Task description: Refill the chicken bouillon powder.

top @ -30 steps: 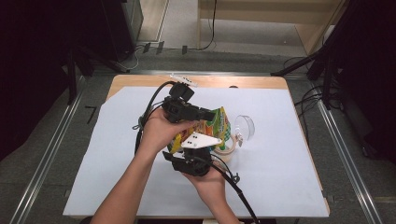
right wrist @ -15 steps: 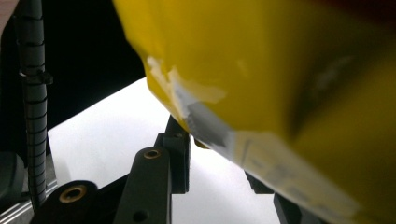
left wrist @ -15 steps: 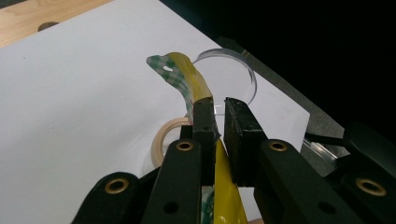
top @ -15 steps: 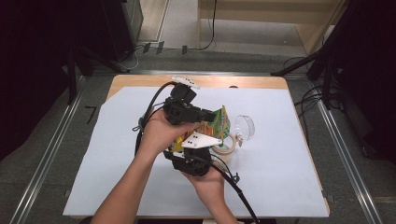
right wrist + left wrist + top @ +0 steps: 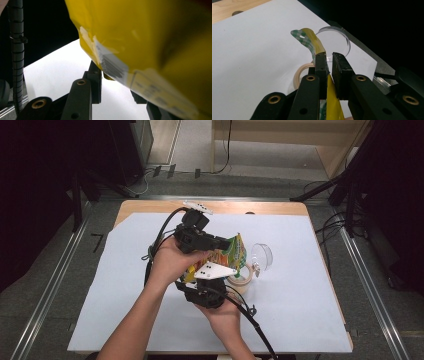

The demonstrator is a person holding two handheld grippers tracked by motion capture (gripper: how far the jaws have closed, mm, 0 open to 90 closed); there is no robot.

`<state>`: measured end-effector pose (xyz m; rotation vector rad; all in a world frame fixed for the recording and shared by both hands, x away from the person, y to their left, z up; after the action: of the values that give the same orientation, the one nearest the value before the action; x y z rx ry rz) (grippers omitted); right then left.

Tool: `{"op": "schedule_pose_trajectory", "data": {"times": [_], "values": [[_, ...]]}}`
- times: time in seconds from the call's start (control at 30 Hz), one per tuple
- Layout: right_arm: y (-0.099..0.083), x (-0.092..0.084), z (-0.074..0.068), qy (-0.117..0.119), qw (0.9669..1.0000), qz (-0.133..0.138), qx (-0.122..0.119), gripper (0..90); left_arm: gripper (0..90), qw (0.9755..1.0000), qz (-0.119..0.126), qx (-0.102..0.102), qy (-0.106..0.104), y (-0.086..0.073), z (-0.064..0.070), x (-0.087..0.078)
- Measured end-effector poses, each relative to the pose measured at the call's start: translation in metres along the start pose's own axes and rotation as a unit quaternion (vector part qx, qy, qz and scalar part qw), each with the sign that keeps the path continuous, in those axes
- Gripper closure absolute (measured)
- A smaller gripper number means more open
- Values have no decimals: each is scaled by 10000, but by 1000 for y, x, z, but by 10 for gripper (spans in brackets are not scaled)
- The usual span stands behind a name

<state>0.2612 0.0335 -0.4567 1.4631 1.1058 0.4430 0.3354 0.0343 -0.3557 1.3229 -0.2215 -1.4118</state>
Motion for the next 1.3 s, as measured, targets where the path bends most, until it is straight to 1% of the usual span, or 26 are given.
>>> {"op": "schedule_pose_trajectory", "data": {"times": [0.1, 0.63, 1.3], "values": [[0, -1, -1, 2, 10000, 6, -7, 675, 832, 10000, -20, -27, -34, 0, -2, 0], [0, -1, -3, 1, 10000, -5, -37, 674, 831, 9999, -15, -130, -62, -1, -3, 0], [0, -1, -2, -9, 10000, 6, -44, 674, 830, 9999, -6, -137, -60, 0, -2, 0]]}}
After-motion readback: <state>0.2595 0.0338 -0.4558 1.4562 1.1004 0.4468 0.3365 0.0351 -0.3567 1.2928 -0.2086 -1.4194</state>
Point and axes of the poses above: each handheld gripper's, and its own axes: x roughly forward along the jaws, y roughly out of its top, z roughly to its right, the point moved 6 cm from there along x, roughly forward along the jaws, and after that the axes turned 5 degrees about z, right-handed, at the moved point
